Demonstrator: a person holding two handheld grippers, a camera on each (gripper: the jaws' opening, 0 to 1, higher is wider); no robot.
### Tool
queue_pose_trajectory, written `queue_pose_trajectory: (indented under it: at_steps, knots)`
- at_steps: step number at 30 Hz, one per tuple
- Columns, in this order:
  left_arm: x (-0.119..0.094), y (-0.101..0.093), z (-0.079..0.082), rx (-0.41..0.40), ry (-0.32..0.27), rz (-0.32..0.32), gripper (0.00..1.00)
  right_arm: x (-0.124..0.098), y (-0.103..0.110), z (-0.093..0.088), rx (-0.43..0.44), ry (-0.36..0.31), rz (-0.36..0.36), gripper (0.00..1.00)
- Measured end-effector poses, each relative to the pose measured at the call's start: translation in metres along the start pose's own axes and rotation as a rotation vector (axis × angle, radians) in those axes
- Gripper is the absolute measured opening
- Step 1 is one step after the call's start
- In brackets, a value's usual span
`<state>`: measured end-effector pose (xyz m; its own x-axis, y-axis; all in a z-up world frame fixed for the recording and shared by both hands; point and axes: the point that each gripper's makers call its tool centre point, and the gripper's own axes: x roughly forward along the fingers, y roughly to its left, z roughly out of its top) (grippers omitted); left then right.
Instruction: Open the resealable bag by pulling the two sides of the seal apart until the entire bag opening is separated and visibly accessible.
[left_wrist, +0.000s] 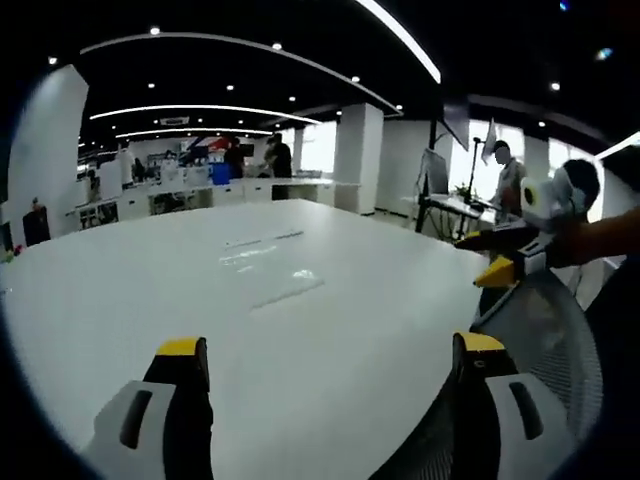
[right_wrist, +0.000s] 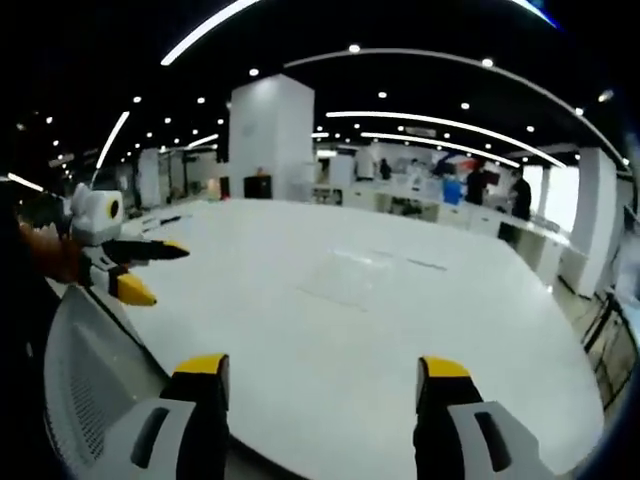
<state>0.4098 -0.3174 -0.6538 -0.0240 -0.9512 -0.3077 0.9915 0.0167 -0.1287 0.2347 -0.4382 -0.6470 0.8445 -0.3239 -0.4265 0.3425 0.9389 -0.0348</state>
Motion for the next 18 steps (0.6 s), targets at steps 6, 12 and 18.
queue_pose_trajectory:
  at_steps: [6,12,18]
  knots:
    - [-0.0034,0.0013,0.0015,-0.002,-0.003,0.026,1.0,0.0014,0.0033,-0.0028,-0.016,-0.001,0.009,0.76]
    - [-0.0008,-0.0048,0.0024,0.007,-0.008,0.008,1.0,-0.0003,0.0012,0.0009,0.014,-0.032,-0.005,0.77]
    - [0.004,-0.0024,-0.0013,0.03,0.015,-0.009,1.0,0.0,-0.0015,0.0007,0.038,-0.038,-0.012,0.77]
